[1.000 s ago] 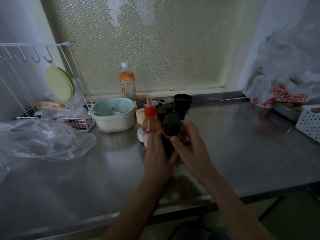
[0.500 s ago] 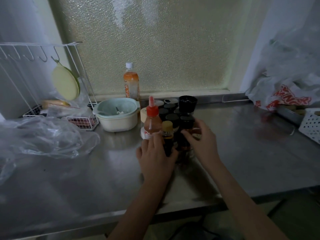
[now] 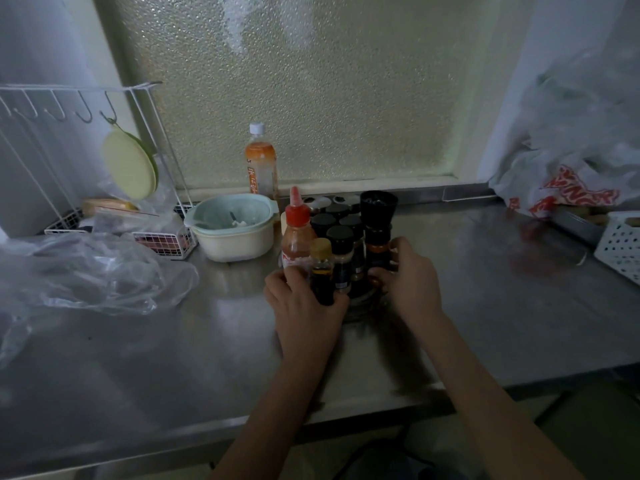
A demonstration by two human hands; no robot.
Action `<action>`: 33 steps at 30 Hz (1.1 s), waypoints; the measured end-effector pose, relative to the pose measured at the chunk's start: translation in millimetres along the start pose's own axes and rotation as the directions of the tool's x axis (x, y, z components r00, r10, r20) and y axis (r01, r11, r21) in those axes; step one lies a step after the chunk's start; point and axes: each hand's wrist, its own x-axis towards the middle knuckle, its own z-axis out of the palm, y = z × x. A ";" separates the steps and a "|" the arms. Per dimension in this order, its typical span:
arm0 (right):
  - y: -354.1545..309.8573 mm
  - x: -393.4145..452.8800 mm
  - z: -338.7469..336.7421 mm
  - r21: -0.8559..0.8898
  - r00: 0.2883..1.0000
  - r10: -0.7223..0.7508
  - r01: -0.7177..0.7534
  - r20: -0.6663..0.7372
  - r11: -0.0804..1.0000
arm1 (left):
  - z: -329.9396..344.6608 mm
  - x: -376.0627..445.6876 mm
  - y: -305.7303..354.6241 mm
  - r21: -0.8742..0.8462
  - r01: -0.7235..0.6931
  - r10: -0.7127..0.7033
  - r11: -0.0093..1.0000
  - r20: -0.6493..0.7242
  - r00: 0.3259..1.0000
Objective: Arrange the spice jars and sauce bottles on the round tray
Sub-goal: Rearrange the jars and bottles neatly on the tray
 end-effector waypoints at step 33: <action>-27.1 -19.4 9.9 0.232 0.995 0.005 0.017 -0.097 0.973 | 3.2 2.4 3.1 0.015 -0.280 0.270 0.960 0.223 0.937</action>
